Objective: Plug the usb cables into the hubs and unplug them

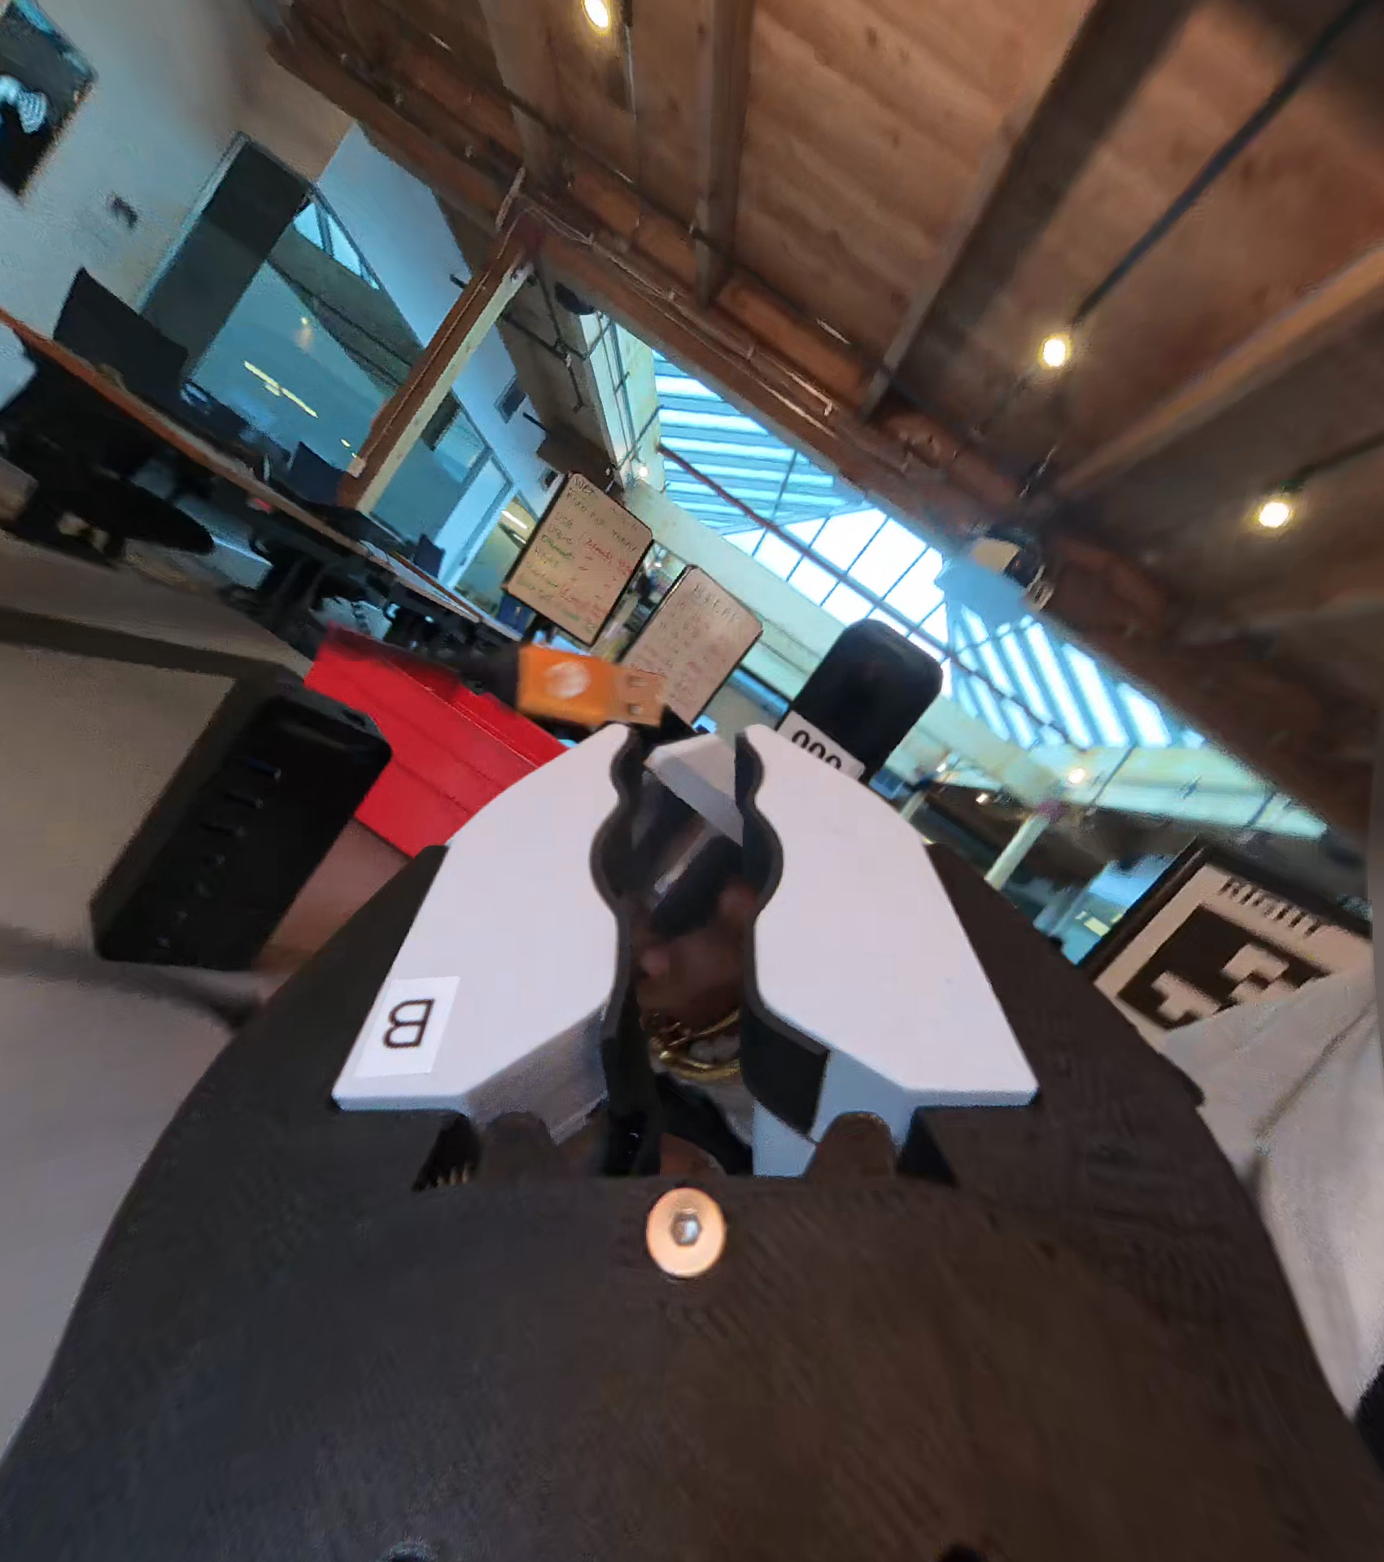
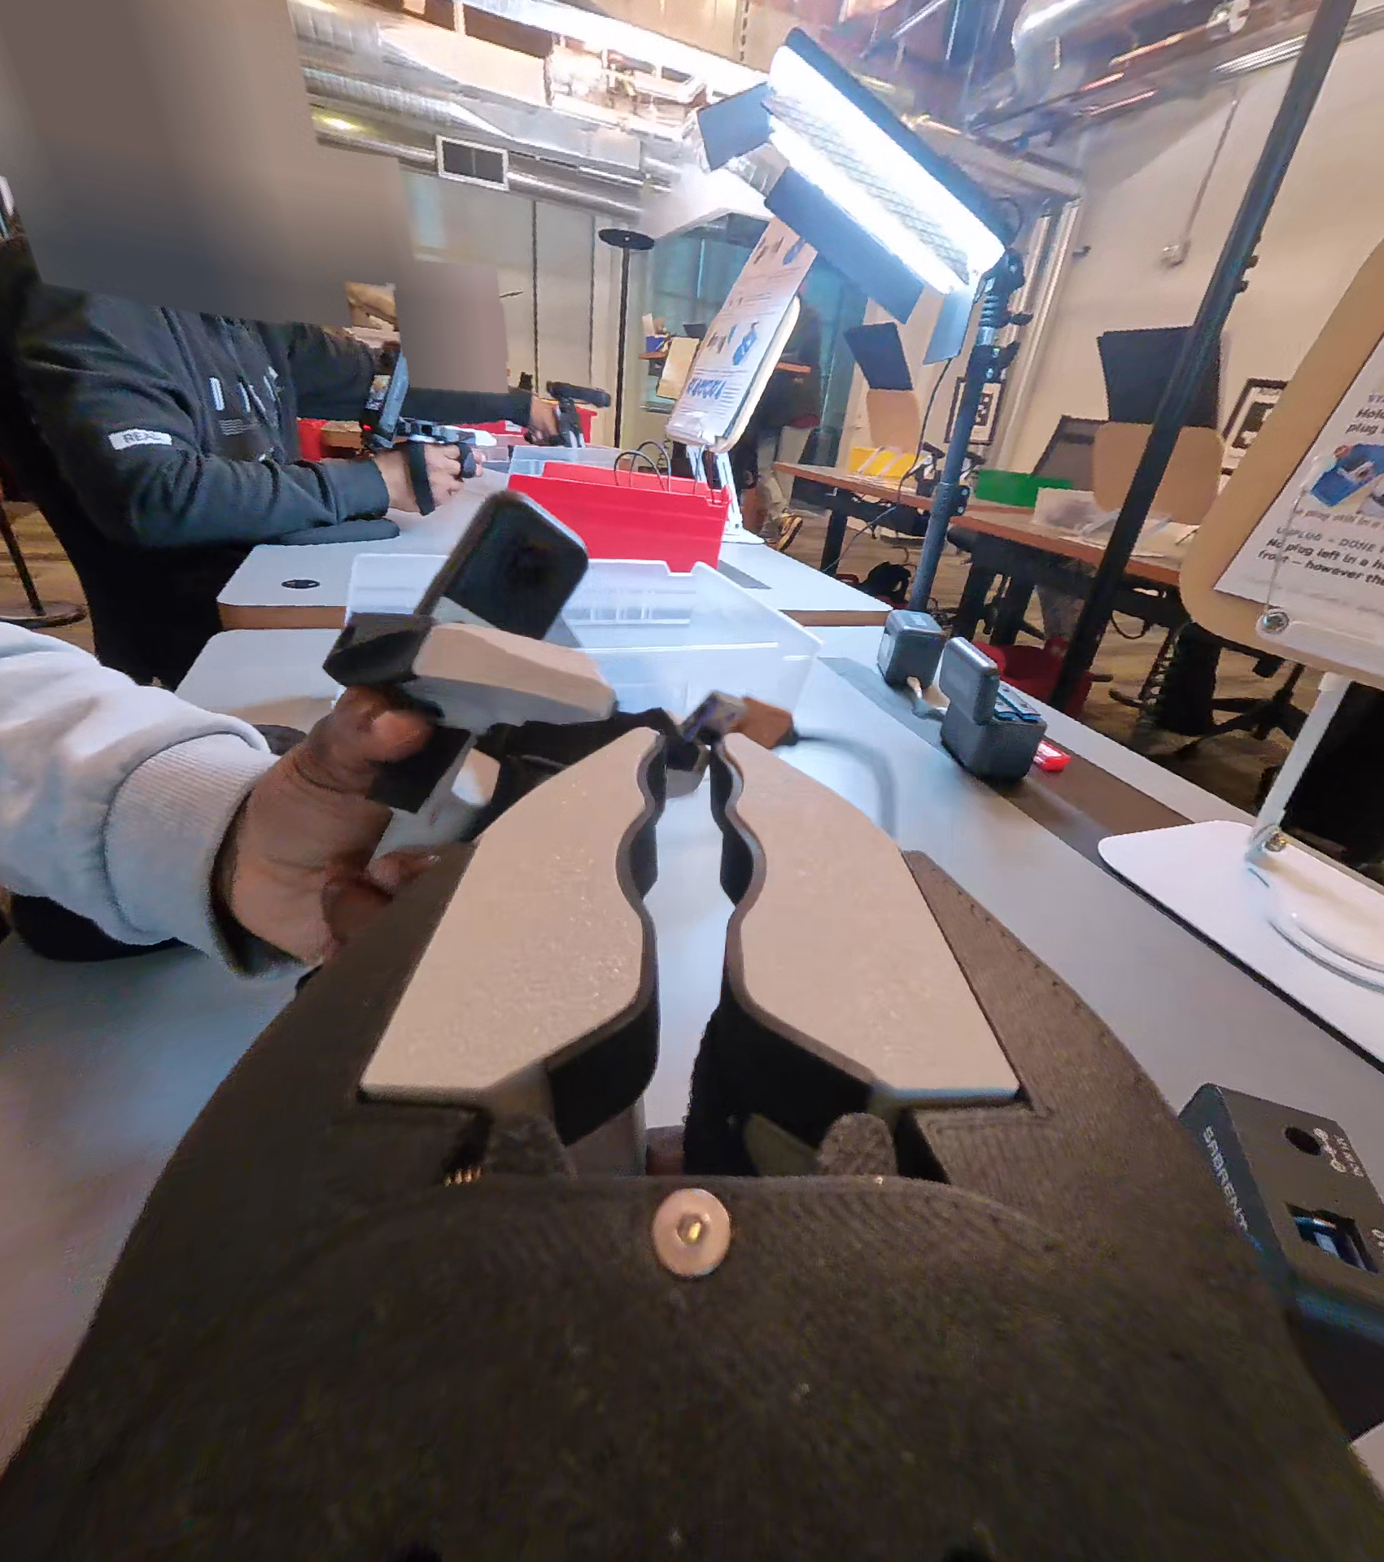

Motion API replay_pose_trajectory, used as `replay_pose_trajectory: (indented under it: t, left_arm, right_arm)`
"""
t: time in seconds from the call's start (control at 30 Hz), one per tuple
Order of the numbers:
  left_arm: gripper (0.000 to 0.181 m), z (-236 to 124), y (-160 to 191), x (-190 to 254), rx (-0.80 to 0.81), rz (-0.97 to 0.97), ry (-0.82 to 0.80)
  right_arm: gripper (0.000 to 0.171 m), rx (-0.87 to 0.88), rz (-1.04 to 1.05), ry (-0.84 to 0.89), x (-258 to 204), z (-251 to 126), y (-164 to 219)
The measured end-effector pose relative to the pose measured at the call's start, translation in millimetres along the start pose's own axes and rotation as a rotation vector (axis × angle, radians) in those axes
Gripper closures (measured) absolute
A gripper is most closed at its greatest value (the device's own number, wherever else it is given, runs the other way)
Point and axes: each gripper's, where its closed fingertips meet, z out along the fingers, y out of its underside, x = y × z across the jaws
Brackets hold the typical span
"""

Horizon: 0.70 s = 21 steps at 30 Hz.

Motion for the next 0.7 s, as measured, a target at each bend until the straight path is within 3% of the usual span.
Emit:
replay_pose_trajectory:
  t: [0.2,0.3,0.4,0.5,0.57,0.63,0.7]
  left_arm:
    - [0.158,-1.2,10.2,-15.6,-0.088,0.084,-0.127]
    - [0.152,-15.4,-28.8,-25.4,0.085,0.171,-0.224]
    - [0.148,-27.6,-51.8,-35.6,0.122,0.254,-0.310]
    - [0.147,-33.9,-60.7,-41.1,0.154,0.295,-0.363]
    - [0.148,-34.9,-57.7,-45.3,0.142,0.318,-0.385]
    - [0.150,-32.4,-49.6,-50.0,0.085,0.351,-0.399]
    - [0.149,-26.1,-38.4,-50.6,-0.001,0.381,-0.375]
  right_arm:
    - [0.162,-0.113,-0.050,-0.017,6.6,-3.9,17.2]
    - [0.143,-0.139,-0.138,0.078,23.9,-12.3,21.3]
    - [0.139,-0.227,-0.090,0.010,18.7,-13.4,34.6]
    - [0.129,-0.439,-0.017,-0.115,1.7,-13.6,68.5]
    - [0.132,-0.615,-0.029,-0.221,-13.6,-25.0,93.3]
    - [0.139,-0.801,-0.048,-0.344,-31.0,-47.7,115.1]
    - [0.134,-0.934,-0.018,-0.439,-46.9,-67.5,128.7]
